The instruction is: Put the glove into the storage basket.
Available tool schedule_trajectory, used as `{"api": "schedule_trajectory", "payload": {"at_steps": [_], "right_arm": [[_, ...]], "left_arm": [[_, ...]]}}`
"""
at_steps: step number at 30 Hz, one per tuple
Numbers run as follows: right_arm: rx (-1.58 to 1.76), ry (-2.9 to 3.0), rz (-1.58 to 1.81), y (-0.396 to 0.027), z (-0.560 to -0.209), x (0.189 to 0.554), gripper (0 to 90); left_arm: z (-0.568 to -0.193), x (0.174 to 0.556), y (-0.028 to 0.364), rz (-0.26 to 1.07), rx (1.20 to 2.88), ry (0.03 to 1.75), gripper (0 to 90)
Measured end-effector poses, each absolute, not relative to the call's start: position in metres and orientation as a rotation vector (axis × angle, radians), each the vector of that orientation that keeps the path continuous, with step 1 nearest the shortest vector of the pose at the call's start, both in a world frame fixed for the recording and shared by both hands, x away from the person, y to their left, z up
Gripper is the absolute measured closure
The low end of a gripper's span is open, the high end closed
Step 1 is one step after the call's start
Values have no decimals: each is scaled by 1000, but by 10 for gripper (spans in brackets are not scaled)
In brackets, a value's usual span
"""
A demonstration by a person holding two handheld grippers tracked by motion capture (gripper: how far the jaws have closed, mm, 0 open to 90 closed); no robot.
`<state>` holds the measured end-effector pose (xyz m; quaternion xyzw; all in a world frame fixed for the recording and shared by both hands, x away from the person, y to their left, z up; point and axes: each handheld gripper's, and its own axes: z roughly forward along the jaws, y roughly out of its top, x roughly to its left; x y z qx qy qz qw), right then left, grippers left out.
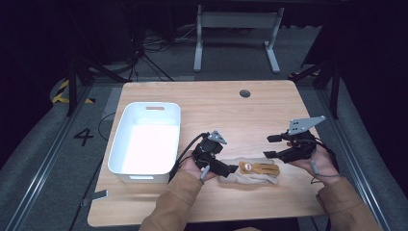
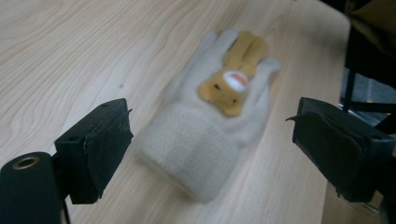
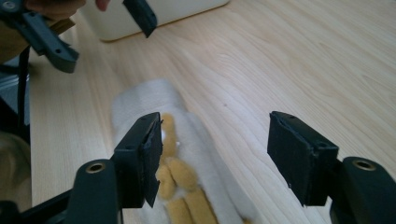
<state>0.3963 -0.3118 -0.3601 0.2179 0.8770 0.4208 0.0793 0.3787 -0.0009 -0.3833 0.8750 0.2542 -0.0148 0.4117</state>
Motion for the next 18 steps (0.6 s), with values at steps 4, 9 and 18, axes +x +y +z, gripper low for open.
{"api": "schedule_trajectory", "payload": {"at_steps": [4,9,18], "right_arm": [[764,2533,1268,-330,-356,395,359],[853,2434,1326,-350,-352,396,359],[999,2308,1279,-371,-351,400,329]], "left_arm": [[-384,379,-7,-26,2211,618,93],[-384,380,-8,-8,2209,612,41],[-386,380,-8,34,2218,602,4]]}}
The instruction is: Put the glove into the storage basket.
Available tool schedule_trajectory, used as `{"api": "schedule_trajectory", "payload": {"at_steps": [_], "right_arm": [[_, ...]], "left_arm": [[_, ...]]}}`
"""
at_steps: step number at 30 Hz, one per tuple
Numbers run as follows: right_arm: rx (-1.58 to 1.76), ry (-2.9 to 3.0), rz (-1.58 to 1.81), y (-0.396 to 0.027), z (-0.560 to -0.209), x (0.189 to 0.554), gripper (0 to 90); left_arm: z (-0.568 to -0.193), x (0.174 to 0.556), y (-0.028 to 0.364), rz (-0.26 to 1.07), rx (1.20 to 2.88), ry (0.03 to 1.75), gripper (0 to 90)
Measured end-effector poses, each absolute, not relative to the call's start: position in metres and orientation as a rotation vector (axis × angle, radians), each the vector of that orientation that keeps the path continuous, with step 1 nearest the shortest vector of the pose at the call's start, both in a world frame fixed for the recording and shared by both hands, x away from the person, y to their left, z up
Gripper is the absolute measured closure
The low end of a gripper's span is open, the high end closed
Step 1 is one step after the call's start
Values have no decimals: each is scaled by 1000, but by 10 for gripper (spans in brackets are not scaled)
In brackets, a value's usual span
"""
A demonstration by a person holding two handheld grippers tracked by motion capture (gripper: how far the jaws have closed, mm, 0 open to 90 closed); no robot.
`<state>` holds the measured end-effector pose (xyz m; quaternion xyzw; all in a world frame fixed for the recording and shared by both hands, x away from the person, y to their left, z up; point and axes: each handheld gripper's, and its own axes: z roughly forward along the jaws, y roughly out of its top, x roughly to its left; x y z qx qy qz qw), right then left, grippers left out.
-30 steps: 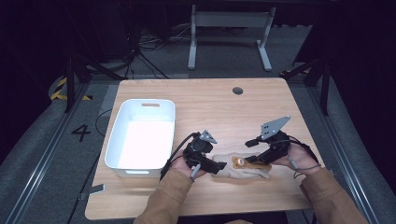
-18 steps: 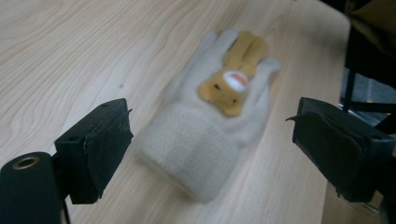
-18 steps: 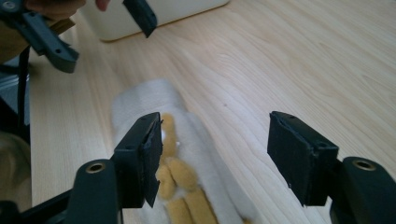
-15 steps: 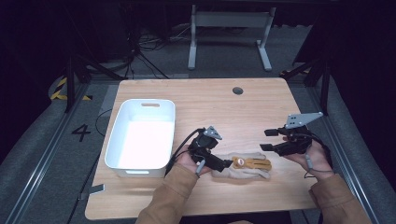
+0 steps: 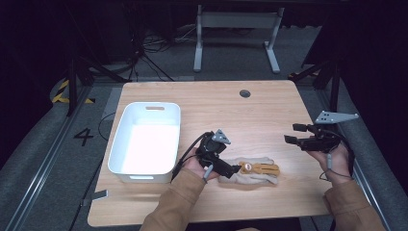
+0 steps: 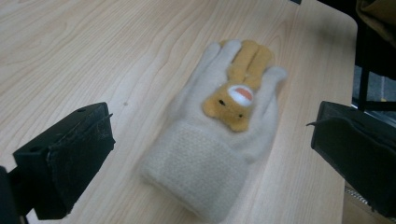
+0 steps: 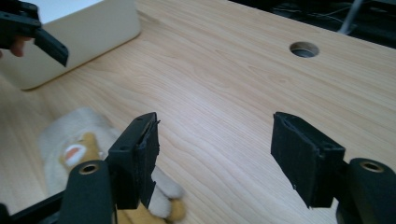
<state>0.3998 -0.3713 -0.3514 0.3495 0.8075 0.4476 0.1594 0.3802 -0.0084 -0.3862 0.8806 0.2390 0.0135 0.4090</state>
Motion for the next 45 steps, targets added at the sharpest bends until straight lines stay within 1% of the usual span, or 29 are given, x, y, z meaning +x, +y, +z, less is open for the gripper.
{"api": "schedule_trajectory", "payload": {"at_steps": [4,9,11,15,20,23,30,37,39,40,45], "right_arm": [[1035,2278,1246,-377,-352,401,341],[1090,2260,1237,-385,-355,404,367],[1116,2243,1240,-388,-355,405,373],[1151,2217,1260,-395,-355,407,369],[1165,2208,1257,-400,-358,409,355],[1166,2211,1264,-401,-359,411,353],[1171,2209,1274,-402,-360,413,347],[1168,2233,1285,-403,-363,414,339],[1162,2244,1278,-402,-364,415,338],[1163,2250,1277,-401,-365,415,338],[1165,2254,1273,-401,-366,416,339]], "left_arm": [[-387,379,-11,58,2231,590,15],[-389,378,-11,54,2223,586,21],[-389,377,-13,78,2219,590,27],[-392,376,-13,82,2204,570,5],[-404,377,-12,67,2190,562,3],[-411,375,-10,67,2152,505,0],[-423,372,-6,57,2090,480,0],[-436,374,-15,56,2142,480,8],[-436,374,-15,58,2147,476,69],[-438,374,-17,53,2158,474,81],[-444,375,-24,75,2175,473,59]]}}
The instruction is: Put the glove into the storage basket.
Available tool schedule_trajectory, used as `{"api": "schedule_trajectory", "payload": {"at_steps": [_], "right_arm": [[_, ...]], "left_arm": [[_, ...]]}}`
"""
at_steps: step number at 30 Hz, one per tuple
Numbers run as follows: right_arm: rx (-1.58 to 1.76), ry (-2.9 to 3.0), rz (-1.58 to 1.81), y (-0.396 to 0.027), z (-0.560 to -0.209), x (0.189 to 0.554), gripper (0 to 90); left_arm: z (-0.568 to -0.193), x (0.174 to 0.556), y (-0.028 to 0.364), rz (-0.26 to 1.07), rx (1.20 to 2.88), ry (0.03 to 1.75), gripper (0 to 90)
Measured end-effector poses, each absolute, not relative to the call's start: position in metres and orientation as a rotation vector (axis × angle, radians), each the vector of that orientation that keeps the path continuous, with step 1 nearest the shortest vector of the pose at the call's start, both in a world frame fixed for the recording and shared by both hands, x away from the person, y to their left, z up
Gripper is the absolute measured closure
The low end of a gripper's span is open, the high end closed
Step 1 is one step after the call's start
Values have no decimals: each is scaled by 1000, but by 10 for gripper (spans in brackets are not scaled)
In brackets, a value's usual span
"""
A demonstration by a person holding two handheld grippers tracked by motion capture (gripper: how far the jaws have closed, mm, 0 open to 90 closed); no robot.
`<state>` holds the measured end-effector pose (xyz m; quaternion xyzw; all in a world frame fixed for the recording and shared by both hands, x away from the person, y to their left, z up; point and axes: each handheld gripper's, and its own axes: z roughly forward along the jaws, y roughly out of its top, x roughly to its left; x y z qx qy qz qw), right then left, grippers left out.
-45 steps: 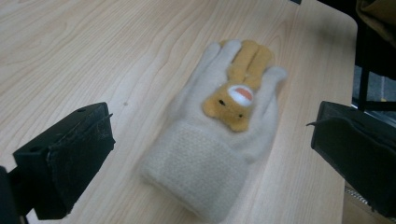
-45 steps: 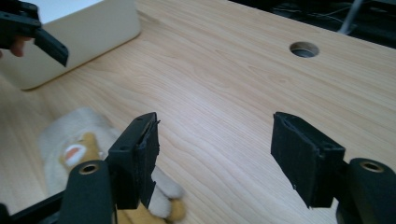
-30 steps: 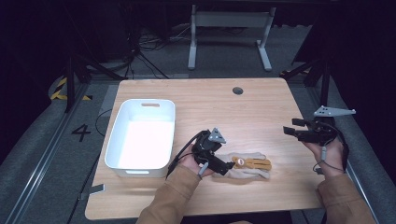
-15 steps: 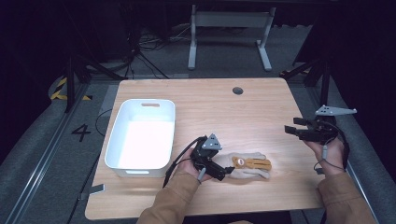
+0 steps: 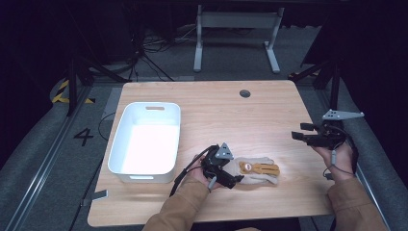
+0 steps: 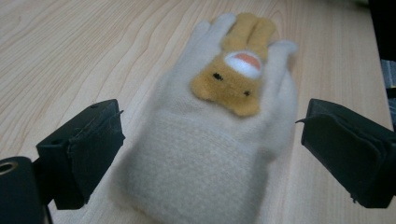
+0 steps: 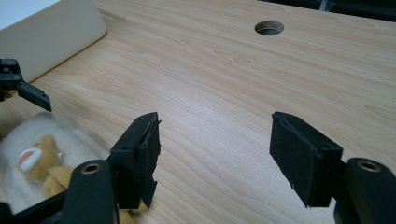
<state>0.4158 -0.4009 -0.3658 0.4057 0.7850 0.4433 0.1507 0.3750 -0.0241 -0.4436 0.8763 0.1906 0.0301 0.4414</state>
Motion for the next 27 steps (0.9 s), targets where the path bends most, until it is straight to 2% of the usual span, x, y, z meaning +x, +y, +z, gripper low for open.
{"api": "schedule_trajectory", "payload": {"at_steps": [12,27], "right_arm": [[1162,2271,1263,-398,-368,417,338],[1149,2294,1253,-396,-370,418,338]], "left_arm": [[-454,377,-36,112,2234,441,42],[-460,377,-50,160,2360,381,101]]}}
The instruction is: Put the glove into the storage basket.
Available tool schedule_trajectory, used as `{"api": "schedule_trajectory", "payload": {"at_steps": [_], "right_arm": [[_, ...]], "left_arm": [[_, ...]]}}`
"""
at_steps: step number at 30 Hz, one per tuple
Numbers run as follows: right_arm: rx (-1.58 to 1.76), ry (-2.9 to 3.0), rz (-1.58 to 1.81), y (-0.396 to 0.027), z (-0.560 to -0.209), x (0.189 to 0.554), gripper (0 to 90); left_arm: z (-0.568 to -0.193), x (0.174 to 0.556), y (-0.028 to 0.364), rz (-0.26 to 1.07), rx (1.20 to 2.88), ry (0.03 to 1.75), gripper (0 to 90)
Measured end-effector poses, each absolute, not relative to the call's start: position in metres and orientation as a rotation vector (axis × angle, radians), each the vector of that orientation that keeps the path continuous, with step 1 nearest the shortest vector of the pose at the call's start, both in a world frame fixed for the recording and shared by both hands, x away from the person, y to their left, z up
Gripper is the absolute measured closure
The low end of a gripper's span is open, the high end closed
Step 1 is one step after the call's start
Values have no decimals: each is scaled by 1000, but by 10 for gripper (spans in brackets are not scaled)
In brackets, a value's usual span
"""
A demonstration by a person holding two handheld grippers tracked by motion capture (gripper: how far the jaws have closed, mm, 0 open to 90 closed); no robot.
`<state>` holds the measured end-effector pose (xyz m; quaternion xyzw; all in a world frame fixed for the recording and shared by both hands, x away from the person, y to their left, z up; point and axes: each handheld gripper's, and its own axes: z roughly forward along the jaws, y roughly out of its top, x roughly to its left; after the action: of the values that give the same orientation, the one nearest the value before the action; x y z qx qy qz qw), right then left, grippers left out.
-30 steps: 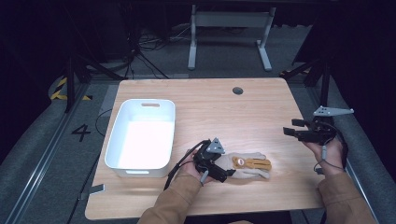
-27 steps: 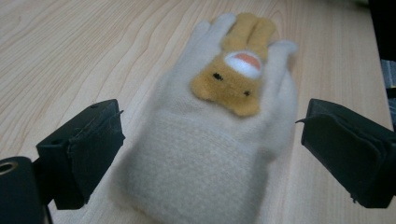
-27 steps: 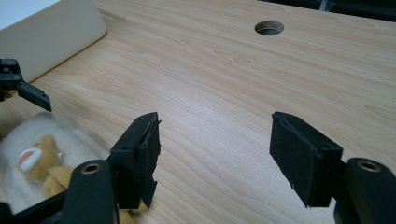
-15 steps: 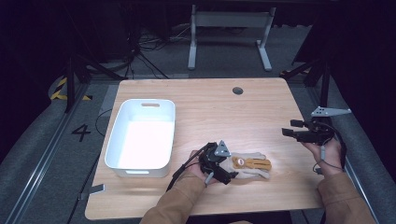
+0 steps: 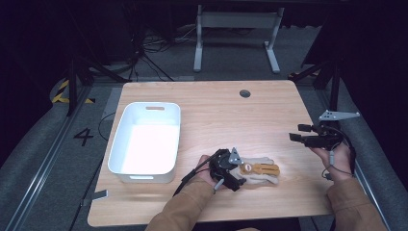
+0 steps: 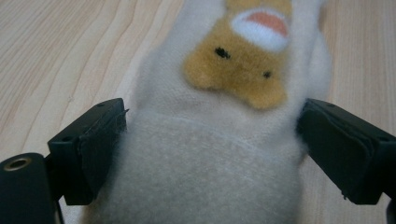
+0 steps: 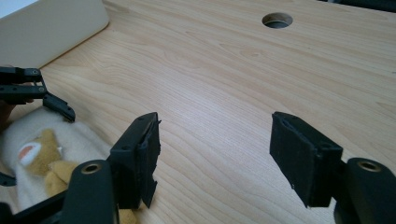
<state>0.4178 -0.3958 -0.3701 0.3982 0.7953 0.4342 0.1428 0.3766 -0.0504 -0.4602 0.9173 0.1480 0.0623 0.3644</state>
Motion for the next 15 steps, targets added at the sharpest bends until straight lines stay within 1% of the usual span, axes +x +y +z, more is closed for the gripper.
{"api": "schedule_trajectory", "payload": {"at_steps": [5,7,11,15], "right_arm": [[1146,2307,1248,-393,-372,418,337],[1138,2319,1249,-392,-372,418,337],[1134,2322,1241,-391,-373,419,335],[1117,2322,1252,-389,-372,417,335]], "left_arm": [[-466,375,-56,181,2410,359,96],[-466,376,-56,166,2413,359,96],[-464,377,-56,141,2430,352,116],[-460,376,-58,152,2475,336,141]]}}
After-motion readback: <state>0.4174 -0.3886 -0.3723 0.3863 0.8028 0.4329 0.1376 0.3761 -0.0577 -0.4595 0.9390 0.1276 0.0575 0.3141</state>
